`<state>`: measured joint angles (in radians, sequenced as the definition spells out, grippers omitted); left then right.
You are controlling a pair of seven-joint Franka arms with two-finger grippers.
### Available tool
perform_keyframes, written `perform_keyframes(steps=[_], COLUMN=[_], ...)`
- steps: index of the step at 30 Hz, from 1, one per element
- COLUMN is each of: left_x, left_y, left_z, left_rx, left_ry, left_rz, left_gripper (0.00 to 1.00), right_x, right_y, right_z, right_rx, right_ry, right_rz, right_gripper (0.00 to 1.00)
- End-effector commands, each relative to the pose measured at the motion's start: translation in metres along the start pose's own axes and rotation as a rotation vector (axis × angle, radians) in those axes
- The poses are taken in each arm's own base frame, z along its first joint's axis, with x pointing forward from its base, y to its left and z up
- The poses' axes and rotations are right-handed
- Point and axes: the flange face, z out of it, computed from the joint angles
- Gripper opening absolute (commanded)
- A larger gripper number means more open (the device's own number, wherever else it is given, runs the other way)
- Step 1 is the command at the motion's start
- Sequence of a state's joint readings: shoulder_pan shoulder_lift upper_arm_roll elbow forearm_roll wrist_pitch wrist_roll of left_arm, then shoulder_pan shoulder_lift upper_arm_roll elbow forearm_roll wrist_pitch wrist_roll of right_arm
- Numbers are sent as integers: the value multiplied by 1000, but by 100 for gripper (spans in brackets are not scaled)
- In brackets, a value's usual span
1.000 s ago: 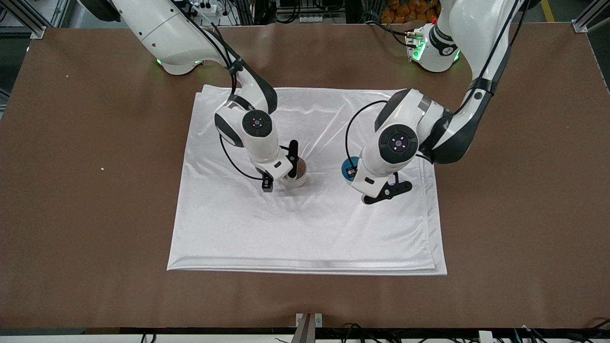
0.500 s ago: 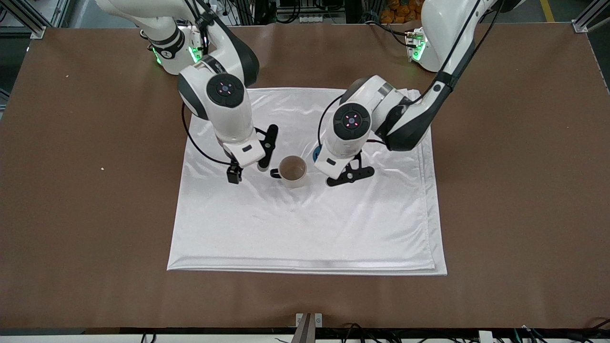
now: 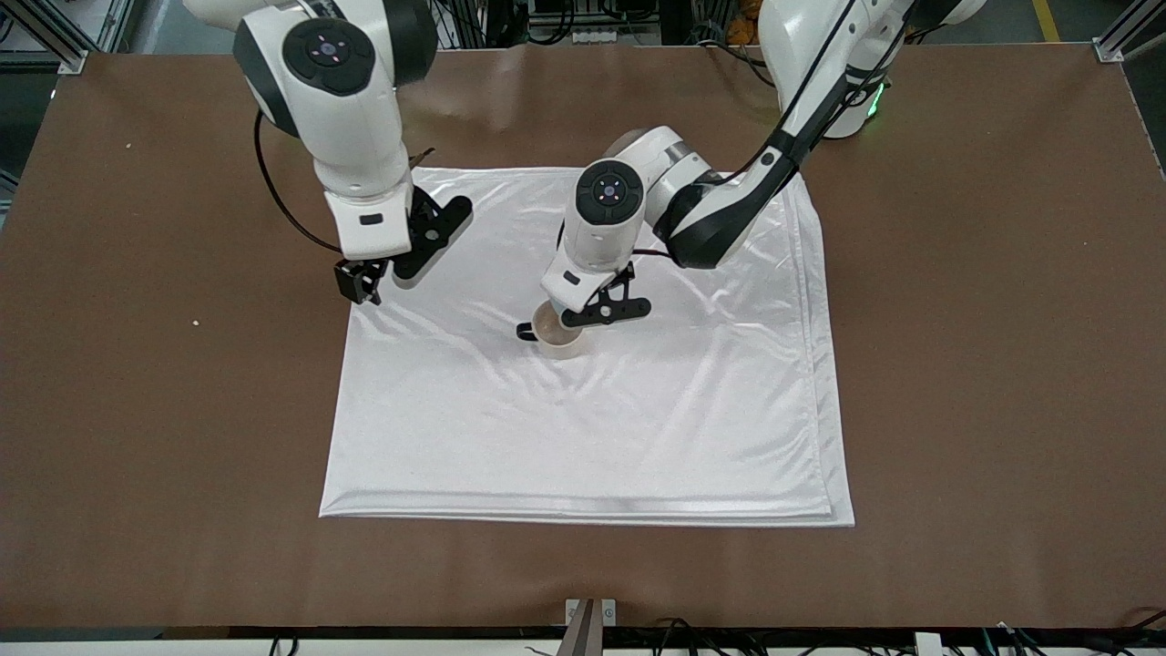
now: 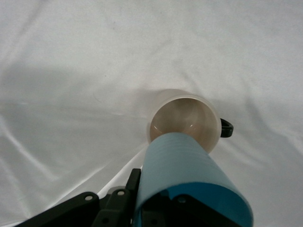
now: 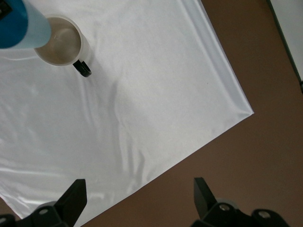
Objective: Place blue cup into white mug on cloth
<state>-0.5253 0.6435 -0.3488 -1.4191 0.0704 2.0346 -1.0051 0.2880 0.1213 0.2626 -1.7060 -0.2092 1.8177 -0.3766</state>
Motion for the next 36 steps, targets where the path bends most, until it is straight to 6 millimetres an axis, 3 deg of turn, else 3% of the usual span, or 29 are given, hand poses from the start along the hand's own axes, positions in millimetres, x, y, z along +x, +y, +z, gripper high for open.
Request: perform_keyframes(steps=[1, 13, 36], left_x=[8, 20, 19], left_y=[6, 10, 6], left_z=[5, 38, 82], left_rx=[-46, -96, -30], left_ry=[18, 39, 33], left_rz=[-14, -24, -14], left_gripper=[0, 0, 0], right_x=[-28, -60, -128], right_y=[33, 83, 127], right_z=[-22, -37, -52], right_rx=[50, 39, 100], right_ry=[17, 35, -21], right_rz=[114, 297, 712], right_gripper=[100, 100, 100])
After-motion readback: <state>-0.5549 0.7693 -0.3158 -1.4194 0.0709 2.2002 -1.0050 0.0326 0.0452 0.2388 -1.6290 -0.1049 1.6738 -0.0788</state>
